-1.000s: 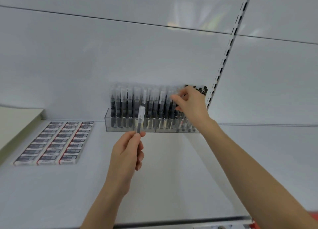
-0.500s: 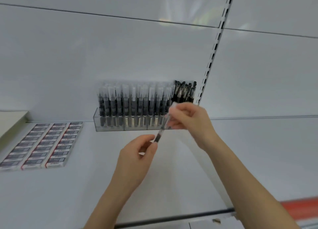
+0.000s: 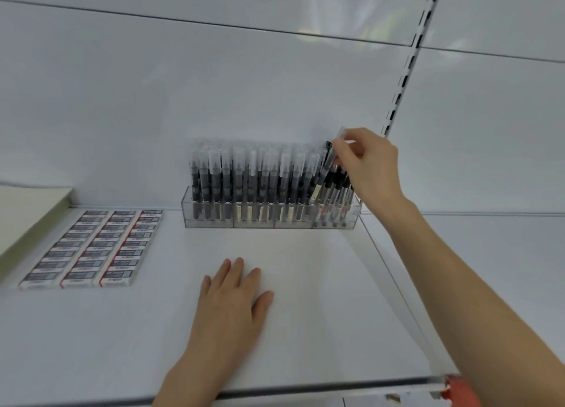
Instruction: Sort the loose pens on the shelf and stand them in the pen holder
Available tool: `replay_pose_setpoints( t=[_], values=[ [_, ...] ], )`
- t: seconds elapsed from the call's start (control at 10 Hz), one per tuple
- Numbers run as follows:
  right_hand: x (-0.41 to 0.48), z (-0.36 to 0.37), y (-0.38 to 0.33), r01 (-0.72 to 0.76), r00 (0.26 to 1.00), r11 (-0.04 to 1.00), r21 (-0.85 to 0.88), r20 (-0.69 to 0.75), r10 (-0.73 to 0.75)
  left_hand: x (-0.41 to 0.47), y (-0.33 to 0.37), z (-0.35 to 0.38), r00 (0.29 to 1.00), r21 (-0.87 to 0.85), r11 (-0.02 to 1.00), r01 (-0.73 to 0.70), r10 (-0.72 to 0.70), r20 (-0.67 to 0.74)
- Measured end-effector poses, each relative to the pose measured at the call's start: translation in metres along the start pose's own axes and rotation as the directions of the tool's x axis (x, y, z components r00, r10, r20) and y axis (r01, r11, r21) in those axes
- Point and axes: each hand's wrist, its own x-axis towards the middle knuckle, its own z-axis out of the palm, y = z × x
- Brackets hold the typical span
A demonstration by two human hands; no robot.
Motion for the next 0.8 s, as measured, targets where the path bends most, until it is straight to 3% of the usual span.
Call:
replay_pose_setpoints(
  t=[0.2, 0.4, 0.6, 0.8],
  values=[
    [0.003, 0.013, 0.007, 0.008, 0.99, 0.991, -0.136, 0.14, 0.011, 0.0, 0.001, 0.003, 1.0, 0.007, 1.0, 0.023, -0.022, -0.005],
    [-0.008, 0.028, 0.014, -0.025, 0.984, 0.975, -0.22, 0.165, 0.063, 0.002, 0.0, 0.009, 0.999, 0.021, 0.999, 0.043, -0.043, -0.004],
    [-0.015, 0.027, 0.017, -0.064, 0.98, 0.975, -0.214, 0.17, 0.102, 0.001, 0.001, 0.003, 0.999, -0.012, 0.999, 0.032, -0.032, -0.009],
    [-0.04, 0.009, 0.023, -0.18, 0.913, 0.978, -0.11, 0.35, 0.207, 0.001, 0.002, 0.007, 0.997, -0.069, 0.996, 0.054, -0.058, -0.058]
  ],
)
